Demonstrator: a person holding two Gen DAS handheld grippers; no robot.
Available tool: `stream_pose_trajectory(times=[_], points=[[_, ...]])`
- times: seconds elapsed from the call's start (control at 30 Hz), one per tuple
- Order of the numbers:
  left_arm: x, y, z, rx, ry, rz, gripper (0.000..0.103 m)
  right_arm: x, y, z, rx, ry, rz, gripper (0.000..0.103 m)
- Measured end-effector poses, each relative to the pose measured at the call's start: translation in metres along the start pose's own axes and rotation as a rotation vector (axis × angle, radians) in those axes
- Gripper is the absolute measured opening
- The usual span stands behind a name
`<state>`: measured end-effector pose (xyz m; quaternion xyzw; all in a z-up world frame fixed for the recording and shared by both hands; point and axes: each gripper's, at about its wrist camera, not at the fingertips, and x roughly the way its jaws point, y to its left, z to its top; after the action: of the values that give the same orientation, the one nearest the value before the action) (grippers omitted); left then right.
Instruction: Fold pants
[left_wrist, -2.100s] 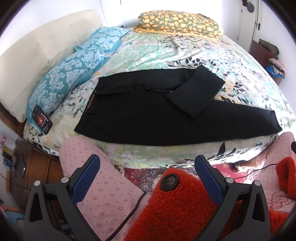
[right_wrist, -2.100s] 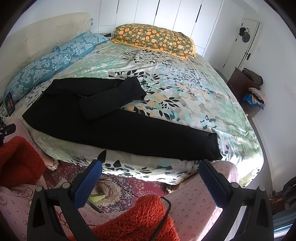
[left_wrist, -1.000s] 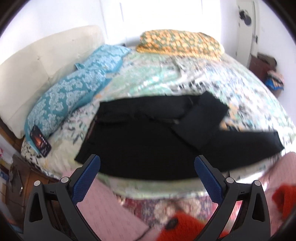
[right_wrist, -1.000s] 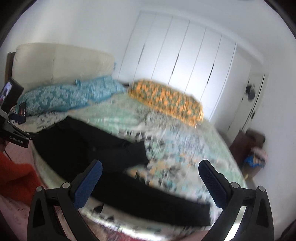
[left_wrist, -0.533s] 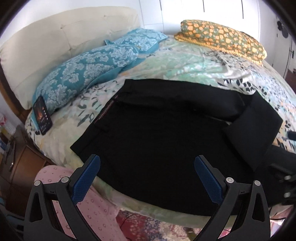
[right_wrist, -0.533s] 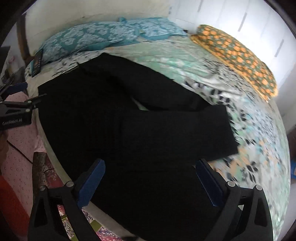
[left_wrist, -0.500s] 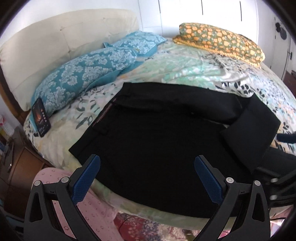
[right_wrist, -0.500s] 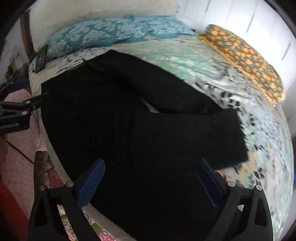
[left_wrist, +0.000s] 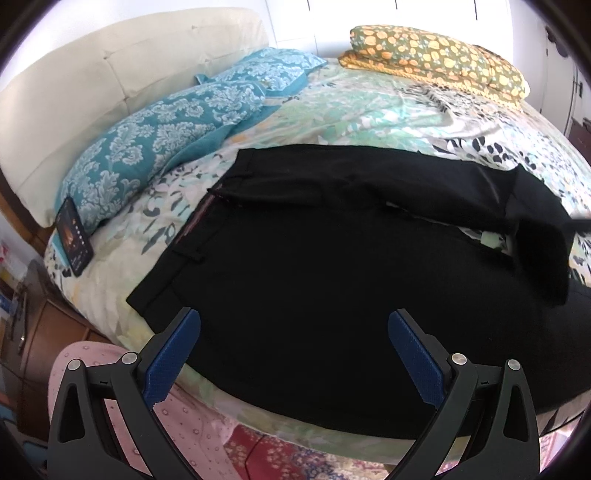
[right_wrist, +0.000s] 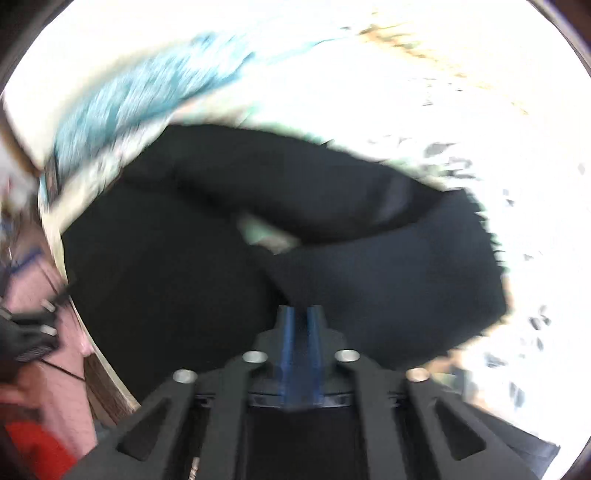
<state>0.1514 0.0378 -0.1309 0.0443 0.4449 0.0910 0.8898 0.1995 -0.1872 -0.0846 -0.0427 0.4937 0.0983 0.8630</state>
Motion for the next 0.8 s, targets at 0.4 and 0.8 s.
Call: stream_pose_trajectory(times=[0.4, 0.8], points=[[0.01, -0.028, 0.002, 0.077, 0.009, 0.03, 0.102, -0.021, -0.179, -0.022, 0.2, -0.005, -0.304, 0.064], [0.019, -0.02, -0.002, 0.051, 0.062, 0.042, 0.102, 0.133, 0.113, -0.042, -0.282, 0.051, -0.012, 0.045]])
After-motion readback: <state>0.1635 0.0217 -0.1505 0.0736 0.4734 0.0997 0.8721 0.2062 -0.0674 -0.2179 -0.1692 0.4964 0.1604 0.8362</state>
